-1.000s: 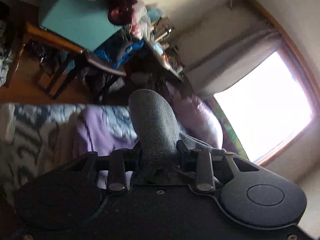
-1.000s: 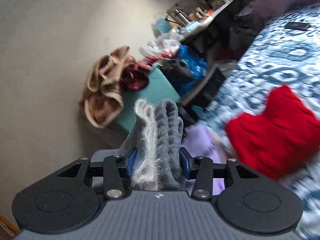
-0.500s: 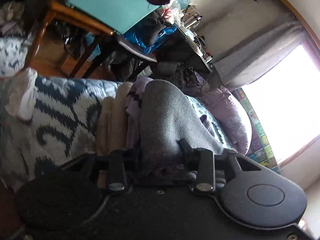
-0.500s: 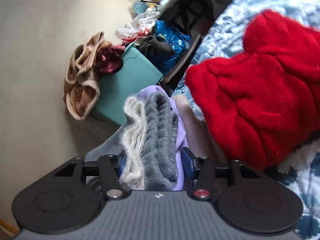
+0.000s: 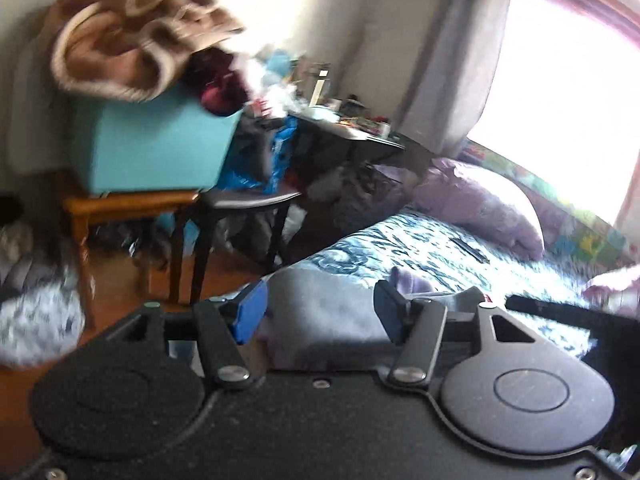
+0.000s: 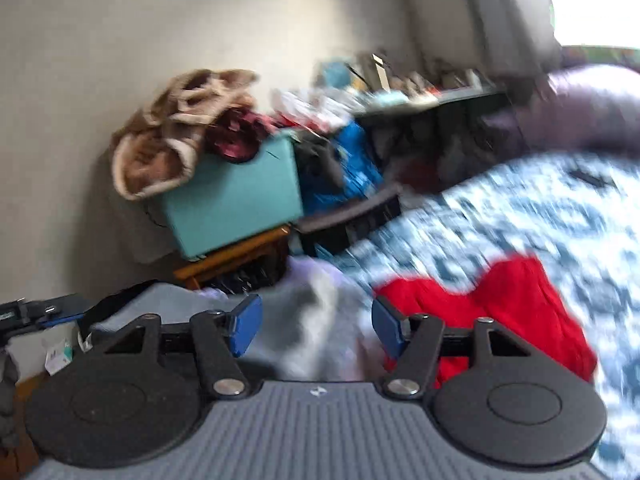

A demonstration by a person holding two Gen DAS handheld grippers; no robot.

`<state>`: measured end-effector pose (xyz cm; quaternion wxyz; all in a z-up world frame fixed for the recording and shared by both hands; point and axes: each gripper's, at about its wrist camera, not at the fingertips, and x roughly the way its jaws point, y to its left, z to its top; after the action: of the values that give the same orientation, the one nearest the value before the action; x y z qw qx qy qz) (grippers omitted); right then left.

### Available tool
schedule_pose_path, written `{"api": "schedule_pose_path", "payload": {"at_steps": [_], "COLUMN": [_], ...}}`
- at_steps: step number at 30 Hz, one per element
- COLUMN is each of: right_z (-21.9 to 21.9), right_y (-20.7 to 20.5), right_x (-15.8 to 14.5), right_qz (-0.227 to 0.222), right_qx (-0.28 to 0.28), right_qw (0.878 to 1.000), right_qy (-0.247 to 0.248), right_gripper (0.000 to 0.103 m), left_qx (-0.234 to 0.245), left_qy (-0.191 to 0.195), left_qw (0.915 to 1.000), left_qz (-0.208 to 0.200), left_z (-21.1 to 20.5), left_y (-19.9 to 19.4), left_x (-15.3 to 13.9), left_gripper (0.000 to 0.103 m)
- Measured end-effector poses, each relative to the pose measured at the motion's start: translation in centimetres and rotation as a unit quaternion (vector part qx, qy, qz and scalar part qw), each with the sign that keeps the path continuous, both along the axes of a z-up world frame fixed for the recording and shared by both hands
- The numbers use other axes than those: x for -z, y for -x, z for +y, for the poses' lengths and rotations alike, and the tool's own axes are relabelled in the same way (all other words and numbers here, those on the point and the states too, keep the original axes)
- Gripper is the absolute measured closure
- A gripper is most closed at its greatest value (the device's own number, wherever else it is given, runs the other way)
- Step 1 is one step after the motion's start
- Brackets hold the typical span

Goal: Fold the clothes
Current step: 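Carry the grey bundle with both tools and place it on the clothes stack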

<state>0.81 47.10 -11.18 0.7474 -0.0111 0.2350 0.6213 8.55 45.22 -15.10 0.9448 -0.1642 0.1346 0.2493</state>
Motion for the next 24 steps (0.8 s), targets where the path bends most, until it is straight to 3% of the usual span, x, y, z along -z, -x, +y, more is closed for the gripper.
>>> {"api": "schedule_pose_path", "payload": {"at_steps": [2, 5, 7, 10, 12, 15, 17, 18, 19, 20, 22, 24], "right_z": [1.0, 1.8, 2.3, 3.1, 3.6, 4.0, 3.0, 2.3, 1.3, 0.1, -2.2, -4.1], "right_y": [1.1, 0.9, 0.8, 0.6, 0.5, 0.5, 1.0, 1.3, 1.6, 1.7, 2.0, 2.9], "right_x": [-0.8, 0.8, 1.9, 3.4, 4.5, 3.8, 2.1, 1.4, 0.8, 0.5, -0.2, -0.6], "right_qz": [-0.046, -0.052, -0.056, -0.061, -0.065, -0.051, -0.031, -0.02, -0.007, 0.009, 0.037, 0.037], "right_qx": [-0.018, -0.027, -0.033, -0.042, -0.048, -0.047, -0.034, -0.024, -0.016, -0.011, -0.002, 0.011], "right_qw": [0.999, 0.998, 0.998, 0.997, 0.996, 0.996, 0.997, 0.997, 0.997, 0.997, 0.996, 0.993], "right_qy": [0.003, 0.014, 0.021, 0.031, 0.038, 0.056, 0.068, 0.074, 0.078, 0.08, 0.085, 0.108], "right_gripper": [0.043, 0.044, 0.044, 0.044, 0.044, 0.044, 0.041, 0.028, 0.02, 0.013, 0.013, 0.011], "left_qx": [0.018, 0.051, 0.032, 0.012, 0.008, 0.005, -0.007, -0.017, -0.027, -0.03, -0.03, -0.037], "left_qy": [-0.033, -0.037, -0.082, -0.072, -0.085, -0.094, -0.078, -0.064, -0.048, -0.031, 0.004, 0.029], "left_qw": [0.999, 0.9945, 0.9933, 0.9948, 0.9934, 0.9914, 0.9928, 0.9939, 0.995, 0.9962, 0.9974, 0.9964], "left_qz": [0.023, 0.083, 0.075, 0.071, 0.077, 0.091, 0.091, 0.088, 0.083, 0.075, 0.065, 0.071], "left_z": [-0.6, -1.5, -3.2, -3.4, -3.6, -4.1, -4.4, -4.6, -4.8, -5.1, -5.9, -6.9], "left_y": [-1.8, -4.4, -4.6, -4.9, -5.3, -4.9, -3.9, -3.1, -2.4, -1.6, -0.3, 0.7], "left_x": [0.7, 4.5, 7.3, 7.3, 7.4, 6.2, 4.6, 3.8, 3.2, 2.7, 2.0, 1.4], "left_gripper": [0.045, 0.043, 0.043, 0.043, 0.043, 0.043, 0.04, 0.037, 0.026, 0.025, 0.024, 0.021]}}
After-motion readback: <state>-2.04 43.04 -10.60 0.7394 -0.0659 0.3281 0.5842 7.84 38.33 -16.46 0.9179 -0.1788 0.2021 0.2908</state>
